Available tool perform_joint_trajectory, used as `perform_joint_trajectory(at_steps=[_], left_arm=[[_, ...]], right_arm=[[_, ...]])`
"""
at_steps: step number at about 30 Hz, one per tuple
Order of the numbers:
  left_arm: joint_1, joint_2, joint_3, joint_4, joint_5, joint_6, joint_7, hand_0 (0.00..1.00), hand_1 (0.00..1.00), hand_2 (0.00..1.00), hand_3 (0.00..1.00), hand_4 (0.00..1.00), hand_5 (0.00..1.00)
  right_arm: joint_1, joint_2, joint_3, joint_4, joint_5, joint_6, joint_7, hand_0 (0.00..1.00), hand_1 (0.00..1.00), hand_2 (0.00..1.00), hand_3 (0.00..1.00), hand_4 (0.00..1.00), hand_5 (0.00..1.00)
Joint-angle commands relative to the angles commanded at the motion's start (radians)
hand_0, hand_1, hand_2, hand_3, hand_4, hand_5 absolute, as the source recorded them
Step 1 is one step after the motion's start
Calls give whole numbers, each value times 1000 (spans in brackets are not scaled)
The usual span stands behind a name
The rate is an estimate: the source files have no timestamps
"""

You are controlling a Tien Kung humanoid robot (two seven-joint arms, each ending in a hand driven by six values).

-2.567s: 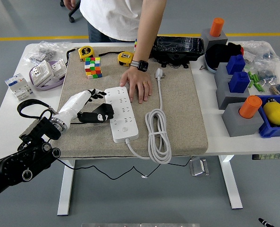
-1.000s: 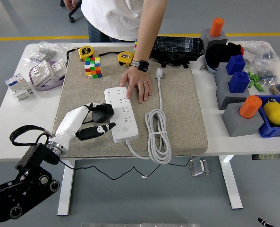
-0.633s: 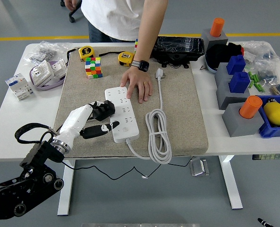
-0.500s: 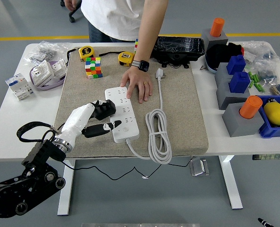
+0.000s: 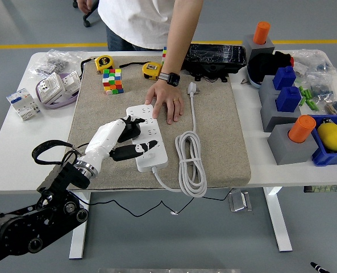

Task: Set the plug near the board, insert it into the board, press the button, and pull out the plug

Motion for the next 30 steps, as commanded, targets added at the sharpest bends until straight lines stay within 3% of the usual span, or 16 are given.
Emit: perform_joint_trajectory(at_steps=[30], left_arm=[[-21,-14,12,-7,1,-11,3,733,784,768,769,911,715]], right_arm=[[1,0,1,1,1,-2,3,599,642,641,552,949,495]])
